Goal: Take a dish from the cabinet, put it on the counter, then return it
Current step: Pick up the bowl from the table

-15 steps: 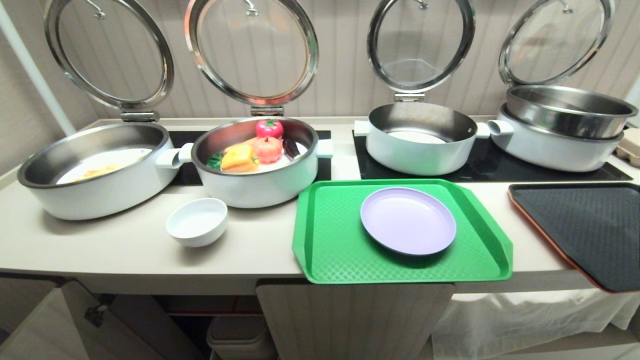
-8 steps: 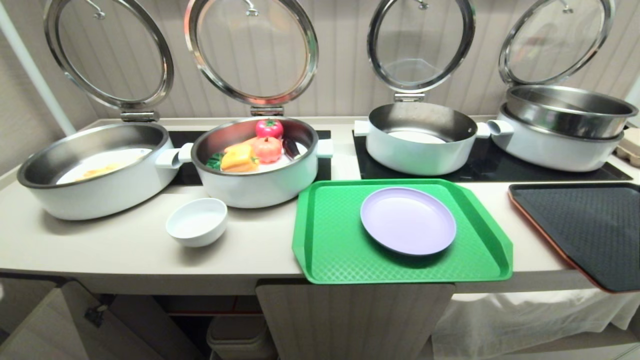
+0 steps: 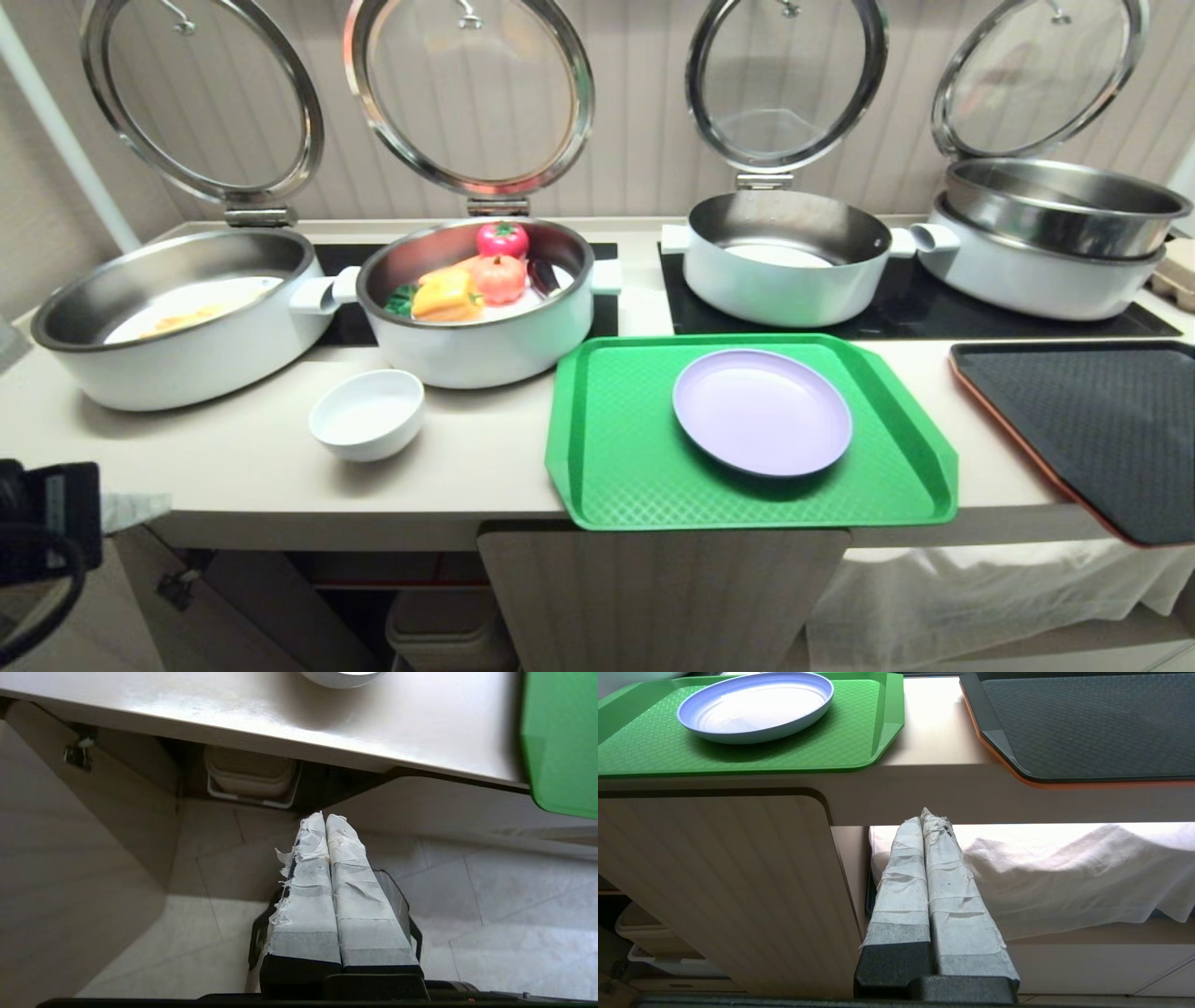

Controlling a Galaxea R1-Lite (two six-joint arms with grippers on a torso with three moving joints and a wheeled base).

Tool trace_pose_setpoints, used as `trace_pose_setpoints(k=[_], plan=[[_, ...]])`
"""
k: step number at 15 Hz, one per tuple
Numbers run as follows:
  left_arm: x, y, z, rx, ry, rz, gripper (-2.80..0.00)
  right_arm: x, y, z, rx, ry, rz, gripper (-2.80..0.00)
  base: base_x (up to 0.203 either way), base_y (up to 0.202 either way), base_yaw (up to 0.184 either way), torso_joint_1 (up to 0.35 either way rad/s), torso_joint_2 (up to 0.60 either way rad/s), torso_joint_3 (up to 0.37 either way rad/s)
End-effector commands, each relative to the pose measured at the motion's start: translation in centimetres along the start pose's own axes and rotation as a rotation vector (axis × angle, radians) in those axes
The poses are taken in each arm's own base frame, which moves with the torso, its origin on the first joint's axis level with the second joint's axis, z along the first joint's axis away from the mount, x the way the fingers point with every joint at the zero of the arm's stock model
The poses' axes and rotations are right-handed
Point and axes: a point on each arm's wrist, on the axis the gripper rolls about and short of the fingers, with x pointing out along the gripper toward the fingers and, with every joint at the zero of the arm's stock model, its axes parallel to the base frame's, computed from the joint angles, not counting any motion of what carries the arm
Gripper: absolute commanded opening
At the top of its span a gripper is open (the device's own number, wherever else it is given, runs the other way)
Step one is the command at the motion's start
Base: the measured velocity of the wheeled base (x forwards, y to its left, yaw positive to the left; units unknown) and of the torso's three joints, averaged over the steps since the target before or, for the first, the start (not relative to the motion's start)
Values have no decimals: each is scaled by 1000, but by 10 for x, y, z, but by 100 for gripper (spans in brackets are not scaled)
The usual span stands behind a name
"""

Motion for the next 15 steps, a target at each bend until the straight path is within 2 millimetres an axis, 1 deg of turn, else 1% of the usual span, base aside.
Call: trace_pose_setpoints(k=[1, 3, 7, 8, 12, 15], plan=[[41, 3, 22, -27, 131, 37, -280, 0, 0, 0, 0, 0, -1, -280, 0, 0, 0, 0, 0, 0], [56, 4, 35, -38, 164, 50, -280, 0, 0, 0, 0, 0, -1, -280, 0, 0, 0, 0, 0, 0], [79, 3, 57, -44, 200, 58, -280, 0, 0, 0, 0, 1, -1, -280, 0, 0, 0, 0, 0, 0], [84, 3, 62, -44, 205, 59, 0, 0, 0, 0, 0, 2, -1, -280, 0, 0, 0, 0, 0, 0], [103, 3, 75, -40, 212, 60, 0, 0, 0, 0, 0, 2, -1, -280, 0, 0, 0, 0, 0, 0], [119, 15, 82, -14, 233, 81, 0, 0, 0, 0, 0, 1, -1, -280, 0, 0, 0, 0, 0, 0]])
